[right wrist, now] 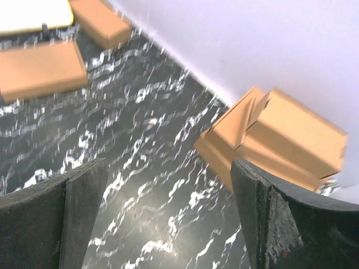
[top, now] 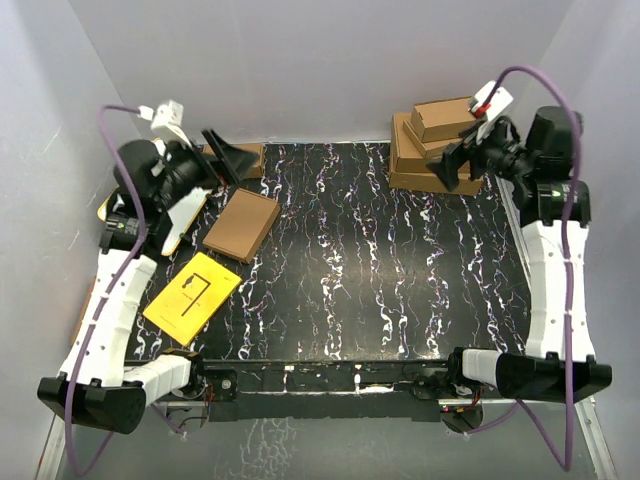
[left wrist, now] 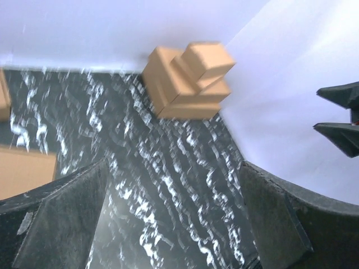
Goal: Fold the paper box
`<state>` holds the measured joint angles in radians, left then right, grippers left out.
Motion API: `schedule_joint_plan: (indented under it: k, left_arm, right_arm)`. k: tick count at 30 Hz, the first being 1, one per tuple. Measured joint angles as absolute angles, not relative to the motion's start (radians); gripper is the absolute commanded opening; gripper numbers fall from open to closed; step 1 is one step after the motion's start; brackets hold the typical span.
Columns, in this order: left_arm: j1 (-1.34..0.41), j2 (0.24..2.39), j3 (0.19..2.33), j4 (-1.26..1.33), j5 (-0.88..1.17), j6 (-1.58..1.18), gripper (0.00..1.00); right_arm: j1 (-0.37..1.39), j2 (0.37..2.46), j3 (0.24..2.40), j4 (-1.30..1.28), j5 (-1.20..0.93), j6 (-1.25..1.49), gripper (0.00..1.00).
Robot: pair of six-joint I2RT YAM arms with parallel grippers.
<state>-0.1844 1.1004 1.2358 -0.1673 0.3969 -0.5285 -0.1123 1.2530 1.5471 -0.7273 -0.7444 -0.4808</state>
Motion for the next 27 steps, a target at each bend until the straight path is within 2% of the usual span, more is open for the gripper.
schedule_joint_plan:
  k: [6, 10, 18, 27]
  left_arm:
    - [-0.184, 1.147, 1.604, -0.331, 0.417, -0.526, 0.97]
    - [-0.184, 1.146, 1.741, -0.412, 0.395, -0.509, 0.97]
    - [-0.184, 1.122, 1.805, -0.508, 0.347, -0.49, 0.97]
    - [-0.184, 1.121, 1.791, -0.537, 0.329, -0.482, 0.97]
  right_arm:
    - [-0.115, 1.202, 1.719, -0.691, -0.722, -0.271, 1.0]
    - [-0.136, 1.204, 1.784, -0.688, -0.724, -0.188, 1.0]
    - [-0.183, 1.21, 1.909, -0.692, -0.727, -0.055, 1.0]
    - [-0.215, 1.196, 1.923, -0.693, -0.709, 0.052, 0.99]
